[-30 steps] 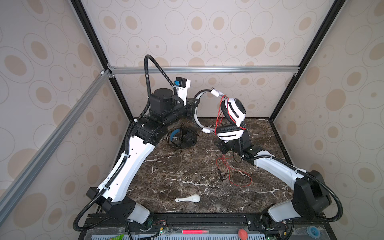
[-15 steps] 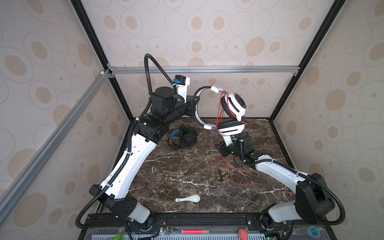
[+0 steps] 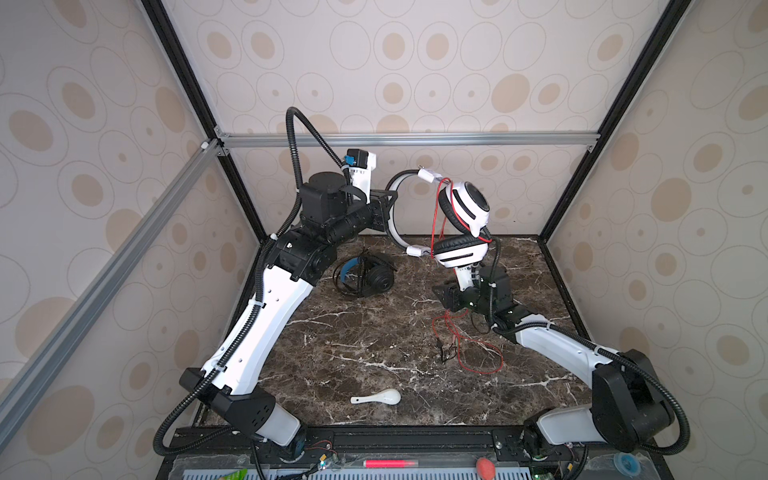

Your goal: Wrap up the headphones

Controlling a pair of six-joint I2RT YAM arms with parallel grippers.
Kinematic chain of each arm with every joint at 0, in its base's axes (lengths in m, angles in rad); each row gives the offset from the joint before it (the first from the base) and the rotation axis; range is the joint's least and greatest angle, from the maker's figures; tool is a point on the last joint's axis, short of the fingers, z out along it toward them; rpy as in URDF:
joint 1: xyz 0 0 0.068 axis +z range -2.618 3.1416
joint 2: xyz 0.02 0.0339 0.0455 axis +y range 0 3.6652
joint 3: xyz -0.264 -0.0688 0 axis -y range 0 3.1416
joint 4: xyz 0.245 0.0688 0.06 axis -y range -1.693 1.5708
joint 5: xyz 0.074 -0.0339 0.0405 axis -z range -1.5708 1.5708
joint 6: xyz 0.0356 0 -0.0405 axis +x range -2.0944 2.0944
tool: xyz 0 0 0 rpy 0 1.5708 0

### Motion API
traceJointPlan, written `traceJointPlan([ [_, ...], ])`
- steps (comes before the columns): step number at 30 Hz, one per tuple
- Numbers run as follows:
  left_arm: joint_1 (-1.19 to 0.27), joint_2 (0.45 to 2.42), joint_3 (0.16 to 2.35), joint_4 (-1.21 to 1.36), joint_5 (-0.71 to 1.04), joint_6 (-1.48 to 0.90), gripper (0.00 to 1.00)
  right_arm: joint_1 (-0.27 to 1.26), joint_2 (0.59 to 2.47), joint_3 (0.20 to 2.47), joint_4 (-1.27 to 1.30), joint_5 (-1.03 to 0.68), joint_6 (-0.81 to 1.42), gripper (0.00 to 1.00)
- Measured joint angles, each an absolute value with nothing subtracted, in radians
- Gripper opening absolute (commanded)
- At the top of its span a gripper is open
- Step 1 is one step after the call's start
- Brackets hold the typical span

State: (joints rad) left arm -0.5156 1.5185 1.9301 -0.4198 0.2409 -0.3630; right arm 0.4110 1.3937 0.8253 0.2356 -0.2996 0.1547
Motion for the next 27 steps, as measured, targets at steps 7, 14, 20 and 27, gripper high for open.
traceJointPlan([
  [7,-0.509,1.518,1.936,-0.414,0.249,-0.377,0.00,0.409,1.389,0.821,0.254,-0.313,0.149,0.64],
  [14,-0.498,1.518,1.936,-0.413,0.253,-0.380,0.00,0.403,1.366,0.821,0.216,-0.299,0.094,0.68],
  [20,-0.495,1.518,1.924,-0.396,0.261,-0.396,0.00,0.402,1.351,0.848,0.179,-0.368,0.078,0.65],
  [27,-0.495,1.518,1.921,-0.389,0.263,-0.401,0.00,0.400,1.338,0.846,0.221,-0.382,0.116,0.64],
])
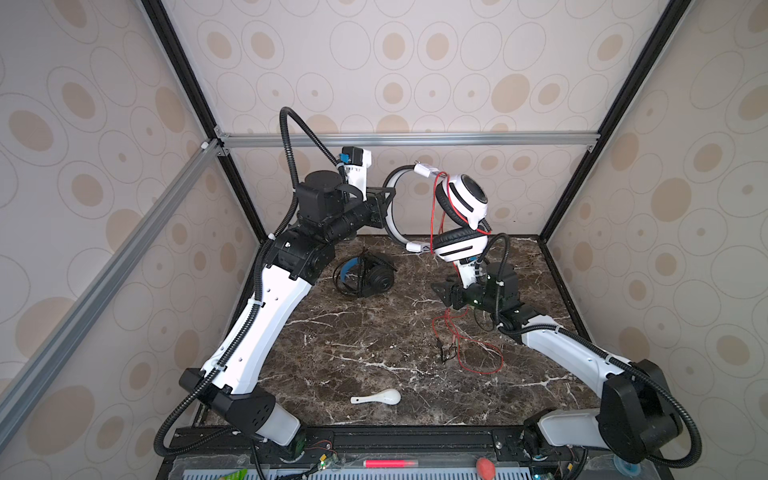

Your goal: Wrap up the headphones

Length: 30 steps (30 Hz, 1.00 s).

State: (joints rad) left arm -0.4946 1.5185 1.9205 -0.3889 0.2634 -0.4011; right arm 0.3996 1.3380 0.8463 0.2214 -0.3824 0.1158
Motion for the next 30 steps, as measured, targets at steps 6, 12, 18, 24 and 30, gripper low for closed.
traceJointPlan([
  [6,-0.479,1.518,1.921,-0.390,0.263,-0.401,0.00,0.400,1.283,0.831,0.226,-0.392,0.126,0.64],
  [12,-0.471,1.518,1.921,-0.390,0.268,-0.401,0.00,0.399,1.277,0.826,0.234,-0.393,0.123,0.61],
  [18,-0.470,1.524,1.938,-0.400,0.269,-0.401,0.00,0.398,1.303,0.778,0.303,-0.389,0.151,0.57],
  [24,-0.468,1.529,1.966,-0.406,0.270,-0.405,0.00,0.398,1.345,0.744,0.354,-0.387,0.172,0.55],
  [30,-0.466,1.531,1.970,-0.407,0.271,-0.419,0.00,0.397,1.411,0.717,0.441,-0.385,0.202,0.51],
])
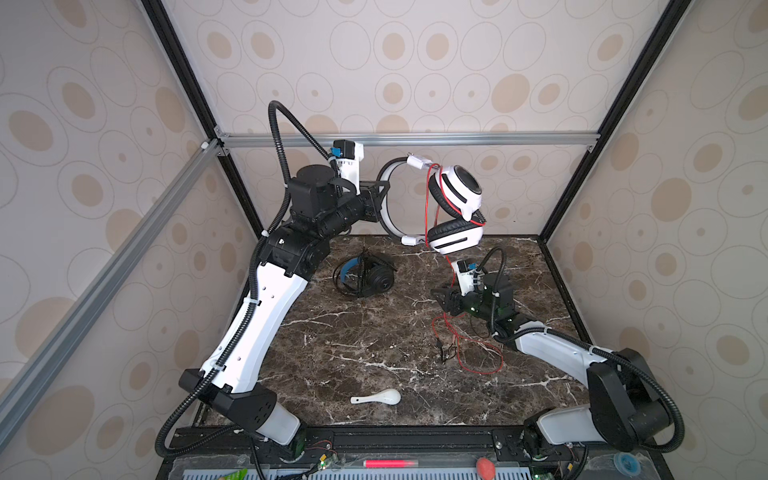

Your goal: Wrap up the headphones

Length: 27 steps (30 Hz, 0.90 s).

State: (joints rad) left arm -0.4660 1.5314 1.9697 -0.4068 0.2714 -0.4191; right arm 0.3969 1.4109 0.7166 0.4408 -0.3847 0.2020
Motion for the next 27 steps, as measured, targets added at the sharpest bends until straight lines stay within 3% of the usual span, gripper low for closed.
traceJointPlan([
  [19,-0.440,1.570,1.972,-0.403,0.273,-0.508,0.00,0.370,1.506,0.665,0.597,-0.381,0.281,0.11],
  [27,-0.419,1.570,1.972,-0.400,0.247,-0.529,0.00,0.362,1.505,0.652,0.601,-0.365,0.280,0.04],
])
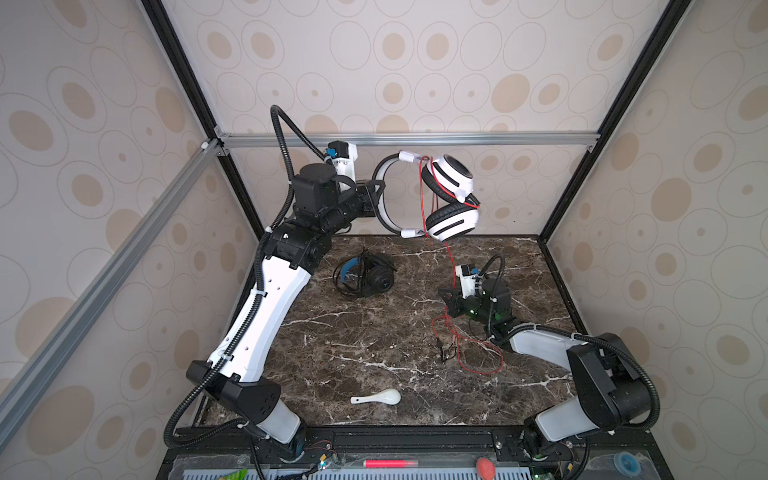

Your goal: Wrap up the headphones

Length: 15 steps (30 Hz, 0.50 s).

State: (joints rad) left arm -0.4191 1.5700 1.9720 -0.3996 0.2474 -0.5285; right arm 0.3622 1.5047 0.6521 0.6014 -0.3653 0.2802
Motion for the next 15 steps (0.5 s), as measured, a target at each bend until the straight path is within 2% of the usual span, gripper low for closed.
traceJointPlan([
  [6,-0.378,1.570,1.972,-0.399,0.187,-0.570,0.00,0.362,1.458,0.653,0.519,-0.366,0.244,0.00],
  [15,-0.347,1.596,1.972,-0.404,0.078,-0.657,0.00,0.371,1.303,0.653,0.329,-0.332,0.162,0.00],
])
